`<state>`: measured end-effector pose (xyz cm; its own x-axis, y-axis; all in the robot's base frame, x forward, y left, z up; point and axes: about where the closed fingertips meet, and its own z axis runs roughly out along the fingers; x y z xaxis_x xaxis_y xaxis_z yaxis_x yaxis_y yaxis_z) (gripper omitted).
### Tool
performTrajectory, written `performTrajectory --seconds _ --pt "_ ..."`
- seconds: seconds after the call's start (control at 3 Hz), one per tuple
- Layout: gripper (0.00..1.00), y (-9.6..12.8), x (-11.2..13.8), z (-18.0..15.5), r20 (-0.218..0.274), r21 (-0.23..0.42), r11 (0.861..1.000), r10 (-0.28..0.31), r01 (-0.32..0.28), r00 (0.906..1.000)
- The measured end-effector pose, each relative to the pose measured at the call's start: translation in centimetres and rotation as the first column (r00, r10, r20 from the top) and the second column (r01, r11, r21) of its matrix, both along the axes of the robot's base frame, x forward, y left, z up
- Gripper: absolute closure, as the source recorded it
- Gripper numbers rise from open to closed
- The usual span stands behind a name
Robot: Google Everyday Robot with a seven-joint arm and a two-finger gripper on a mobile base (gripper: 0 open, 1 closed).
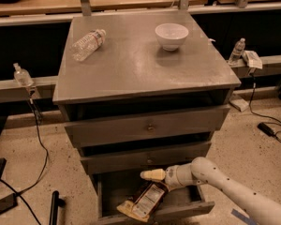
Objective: Pick brown chip bag from bottom drawer and place on counter
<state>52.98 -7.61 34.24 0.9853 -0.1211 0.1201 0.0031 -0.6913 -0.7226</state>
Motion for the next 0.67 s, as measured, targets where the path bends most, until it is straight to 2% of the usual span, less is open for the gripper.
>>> performTrajectory --seconds 0.33,0.67 --pt "0.00 -0.6 0.9 -3.7 -0.057 0.030 0.999 -0.015 0.017 0.9982" --pt "0.00 -1.9 1.0 -7.1 -0.086 0.025 0.998 -0.051 0.053 0.9950"
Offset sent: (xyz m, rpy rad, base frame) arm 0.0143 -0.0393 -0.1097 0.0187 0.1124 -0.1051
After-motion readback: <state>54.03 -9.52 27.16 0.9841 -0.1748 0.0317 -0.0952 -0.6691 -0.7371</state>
